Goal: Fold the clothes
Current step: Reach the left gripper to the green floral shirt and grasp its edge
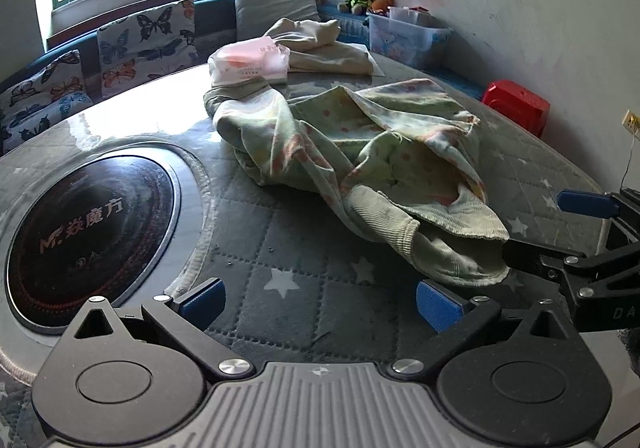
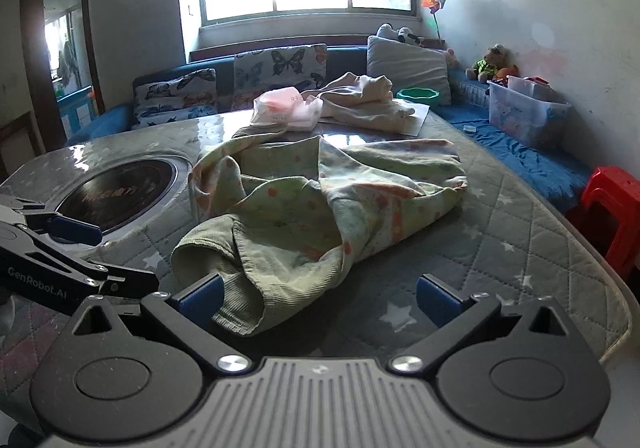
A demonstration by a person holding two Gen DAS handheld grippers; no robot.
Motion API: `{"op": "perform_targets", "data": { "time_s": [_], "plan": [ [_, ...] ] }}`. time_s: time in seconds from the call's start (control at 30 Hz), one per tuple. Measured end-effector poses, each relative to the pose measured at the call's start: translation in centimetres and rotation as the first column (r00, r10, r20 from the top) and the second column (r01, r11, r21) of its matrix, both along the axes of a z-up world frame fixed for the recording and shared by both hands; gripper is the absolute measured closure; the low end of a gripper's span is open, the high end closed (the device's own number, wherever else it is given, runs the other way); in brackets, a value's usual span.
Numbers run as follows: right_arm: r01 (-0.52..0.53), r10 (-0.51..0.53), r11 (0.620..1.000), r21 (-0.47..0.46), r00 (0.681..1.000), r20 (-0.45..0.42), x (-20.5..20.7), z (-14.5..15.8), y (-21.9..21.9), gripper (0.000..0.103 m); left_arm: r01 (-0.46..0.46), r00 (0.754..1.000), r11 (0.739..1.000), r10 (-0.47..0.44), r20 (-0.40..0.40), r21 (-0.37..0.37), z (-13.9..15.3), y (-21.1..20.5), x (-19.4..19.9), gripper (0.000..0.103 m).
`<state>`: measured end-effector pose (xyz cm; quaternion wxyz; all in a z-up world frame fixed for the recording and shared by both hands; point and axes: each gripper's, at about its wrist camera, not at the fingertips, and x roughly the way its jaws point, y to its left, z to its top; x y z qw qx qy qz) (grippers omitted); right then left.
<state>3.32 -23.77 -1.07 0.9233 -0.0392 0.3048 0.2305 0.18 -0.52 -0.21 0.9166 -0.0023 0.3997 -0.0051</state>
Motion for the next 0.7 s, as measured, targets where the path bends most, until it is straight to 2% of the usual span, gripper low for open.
{"op": "perform_targets", "data": {
  "time_s": [0.33,0.5,0.57,0.7],
  "plan": [
    [-0.008,0.007,1.0,-0.014,0.999,-0.031,0.5,-0.2,-0.2,0.0,-0.018,0.999,1.0,0.018,-0.026,-0.001,-0.2,-1.3,1.9,0.0],
    [-0.011,0.01,1.0,-0.022,0.999,-0.033,1.0,-0.1,-0.1,0.0,-0.021,1.0,1.0,0.021,-0.018,0.007,-0.5,-3.7,3.3,0.0],
    [-0.009,0.008,1.0,-0.029,0.999,-0.033,1.4,0.1,0.1,0.0,-0.018,1.0,1.0,0.018,-0.014,0.001,0.3,-1.3,3.2,0.0],
    [-0.008,0.007,0.999,-0.034,0.999,-0.032,2.0,0.3,0.2,0.0,-0.027,1.0,1.0,0.027,-0.01,0.008,0.7,-0.8,3.9,0.0]
  ]
}}
